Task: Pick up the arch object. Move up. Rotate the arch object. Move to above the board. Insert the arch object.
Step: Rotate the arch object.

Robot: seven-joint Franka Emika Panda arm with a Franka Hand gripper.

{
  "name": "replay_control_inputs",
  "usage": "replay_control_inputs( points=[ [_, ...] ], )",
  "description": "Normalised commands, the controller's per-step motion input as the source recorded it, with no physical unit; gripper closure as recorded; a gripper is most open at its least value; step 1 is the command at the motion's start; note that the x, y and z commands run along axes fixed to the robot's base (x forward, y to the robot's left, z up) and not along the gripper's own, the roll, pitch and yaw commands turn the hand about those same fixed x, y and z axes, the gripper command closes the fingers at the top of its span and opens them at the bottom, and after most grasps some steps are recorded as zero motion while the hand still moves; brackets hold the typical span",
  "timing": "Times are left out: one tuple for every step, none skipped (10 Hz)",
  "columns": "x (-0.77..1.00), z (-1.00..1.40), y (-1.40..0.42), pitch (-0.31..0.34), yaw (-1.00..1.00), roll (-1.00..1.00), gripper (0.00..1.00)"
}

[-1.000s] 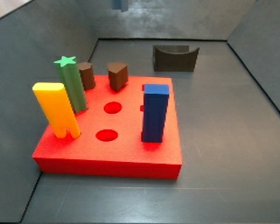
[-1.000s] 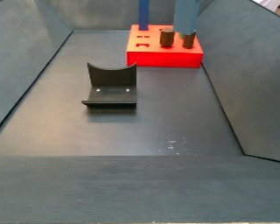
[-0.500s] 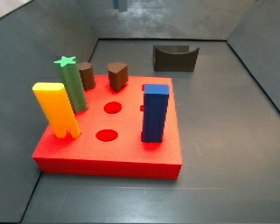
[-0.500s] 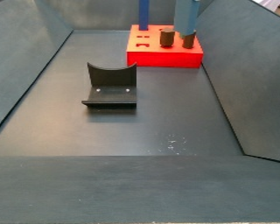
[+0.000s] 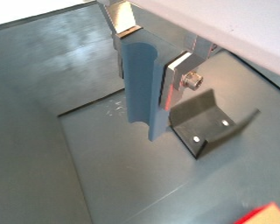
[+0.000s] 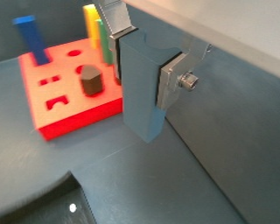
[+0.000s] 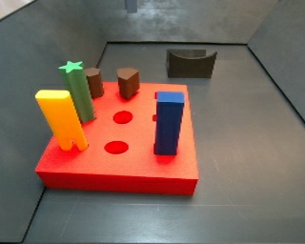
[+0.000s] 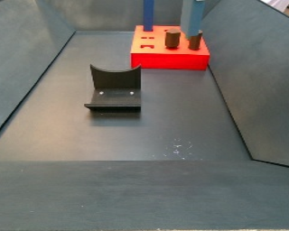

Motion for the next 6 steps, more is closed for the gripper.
replay_control_inputs(
  points=[
    [0.02,0.0,0.01,-0.01,-1.0,0.0,1.0],
    [0.02,-0.01,0.01,-0.011,-1.0,0.0,1.0],
    [0.02,-0.01,0.01,-0.011,-1.0,0.0,1.0],
    [0.02,-0.01,0.01,-0.012,-1.0,-0.01,1.0],
    [0.02,-0.01,0.01,-0.013,-1.0,-0.01,1.0],
    [0.02,-0.01,0.01,-0.014,-1.0,-0.01,1.0]
  ],
)
